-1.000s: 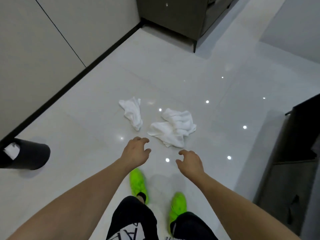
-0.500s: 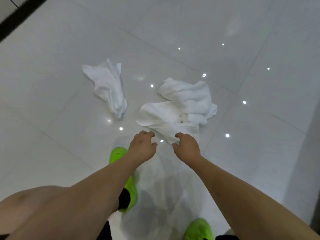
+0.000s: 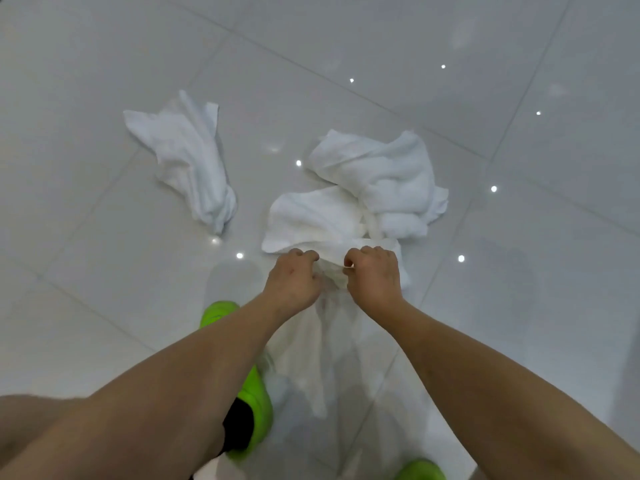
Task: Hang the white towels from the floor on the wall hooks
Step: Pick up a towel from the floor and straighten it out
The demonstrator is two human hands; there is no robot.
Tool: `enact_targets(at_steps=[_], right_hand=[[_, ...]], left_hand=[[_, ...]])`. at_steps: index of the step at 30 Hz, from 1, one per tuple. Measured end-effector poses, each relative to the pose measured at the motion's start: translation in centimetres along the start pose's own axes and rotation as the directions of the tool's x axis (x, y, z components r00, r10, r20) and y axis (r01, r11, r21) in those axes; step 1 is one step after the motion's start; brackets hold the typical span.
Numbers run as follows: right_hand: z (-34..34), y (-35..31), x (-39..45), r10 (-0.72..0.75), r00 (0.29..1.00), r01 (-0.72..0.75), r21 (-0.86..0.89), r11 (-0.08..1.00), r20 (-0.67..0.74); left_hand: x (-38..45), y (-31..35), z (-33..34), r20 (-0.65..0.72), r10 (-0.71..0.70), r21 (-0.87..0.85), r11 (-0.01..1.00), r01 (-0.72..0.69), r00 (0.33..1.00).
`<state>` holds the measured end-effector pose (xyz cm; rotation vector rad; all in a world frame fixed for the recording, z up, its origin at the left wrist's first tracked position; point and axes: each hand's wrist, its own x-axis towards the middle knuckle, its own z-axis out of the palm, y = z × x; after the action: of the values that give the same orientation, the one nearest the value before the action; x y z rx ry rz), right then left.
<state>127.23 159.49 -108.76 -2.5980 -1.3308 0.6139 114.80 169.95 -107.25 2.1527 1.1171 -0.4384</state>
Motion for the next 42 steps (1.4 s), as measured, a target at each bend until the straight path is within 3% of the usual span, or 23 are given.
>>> enact_targets(at_steps=[7,11,17,24,29,36,39,42], right_hand=[[-18.8,-5.8,-7.7,0.01,1.0,-0.013,0.173,0.985,0.018],[-34.1,-9.0,-13.3,0.041,0.999,-0.036,0.272,0.962,-0.013],[-55.9,-11.3,-20.8,0.07,0.985,0.013,0.476,0.879,-0.155],[-74.7,-12.9,-29.7,0.005,0.935,0.171,0.464,0.869,-0.354],[-80.9,-12.0,-38.7,0.025,0.901,0.12,0.305,0.945,-0.434],[-82.9,-13.3,-50.8,0.08,0.898,-0.042,0.096,0.994,-0.433],[-83.0,-12.3,-54.9,0.19,0.819,-0.182,0.07,0.981,-0.541],[-83.3,-11.1,-58.7,0.299,0.705,-0.242,0.178,0.954,-0.643]], left_hand=[[-12.8,10.0,-13.6,-0.011,0.095,0.008,0.995,-0.095,0.995],[-22.1,17.9,-24.4,-0.04,0.161,0.05,0.986,-0.159,0.986],[-34.9,30.5,-36.9,-0.167,0.274,0.029,0.961,-0.274,0.947],[-46.4,43.0,-46.7,-0.34,0.433,0.078,0.898,-0.434,0.835],[-53.4,45.8,-49.5,-0.383,0.561,0.177,0.824,-0.538,0.734],[-62.8,46.6,-52.0,-0.437,0.698,0.27,0.704,-0.657,0.567],[-65.4,46.3,-52.9,-0.43,0.729,0.337,0.677,-0.654,0.533],[-67.5,46.6,-52.5,-0.369,0.748,0.345,0.661,-0.666,0.551]])
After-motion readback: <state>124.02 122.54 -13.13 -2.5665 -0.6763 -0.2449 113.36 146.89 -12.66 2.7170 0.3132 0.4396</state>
